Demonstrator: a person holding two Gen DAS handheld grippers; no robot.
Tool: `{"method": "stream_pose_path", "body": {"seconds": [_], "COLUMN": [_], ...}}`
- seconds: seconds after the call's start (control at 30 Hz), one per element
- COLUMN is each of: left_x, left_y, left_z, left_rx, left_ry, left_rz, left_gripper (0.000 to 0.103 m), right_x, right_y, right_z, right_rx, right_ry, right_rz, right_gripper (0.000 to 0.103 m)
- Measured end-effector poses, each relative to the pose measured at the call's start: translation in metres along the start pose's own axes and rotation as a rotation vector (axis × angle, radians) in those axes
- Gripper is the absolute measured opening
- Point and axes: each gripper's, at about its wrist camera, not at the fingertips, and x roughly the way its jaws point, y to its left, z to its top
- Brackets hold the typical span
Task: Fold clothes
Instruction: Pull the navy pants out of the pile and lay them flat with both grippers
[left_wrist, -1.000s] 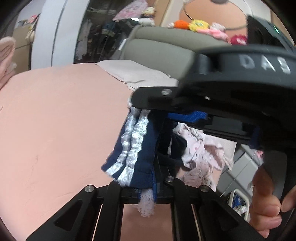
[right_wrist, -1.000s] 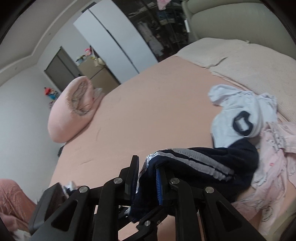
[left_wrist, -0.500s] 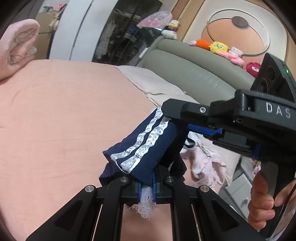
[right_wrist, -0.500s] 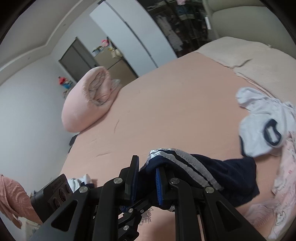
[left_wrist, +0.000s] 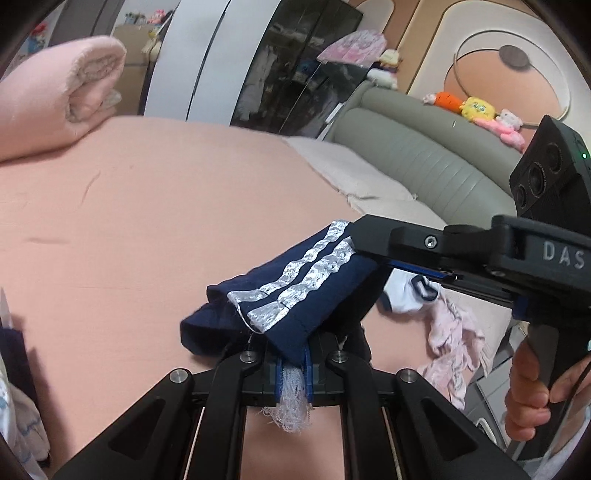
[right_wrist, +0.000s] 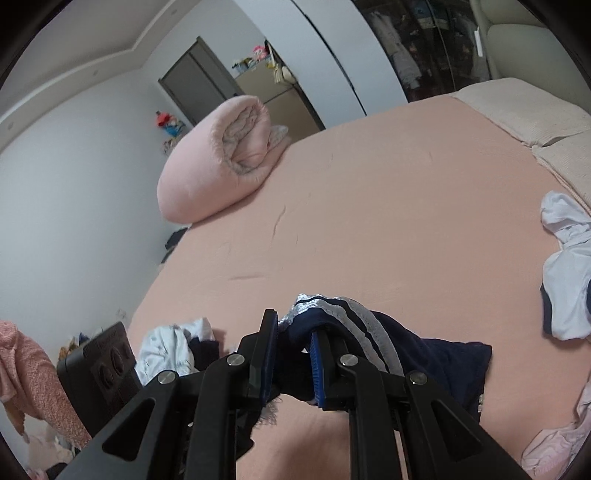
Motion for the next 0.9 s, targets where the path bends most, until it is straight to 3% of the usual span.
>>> {"method": "stream_pose_path", "body": {"seconds": [0.43,0.73,0.9], "left_x": [0.024,0.038,0.040], "left_y": [0.026,0.023,0.014], "left_z": [-0.050,-0.065,-0.069], "left_rx": [-0.146,-0.146,-0.104], "left_ry": [0.152,0.210,0.242], "left_rz": [-0.048,-0.017,-0.030], "left_gripper": [0.007,0.007,0.007], "right_x": [0.019,0.030,0.023], "right_y": [-0.061,-0.087,-0.076], "right_z": [-0.056,-0.078,-0.082], "right_rx": [0.083,0.126,0.056], "right_ry": [0.144,0.200,0.190], "right_rz": [-0.082,-0.132,-0.164], "right_gripper": [0.015,0.015,0.016]}}
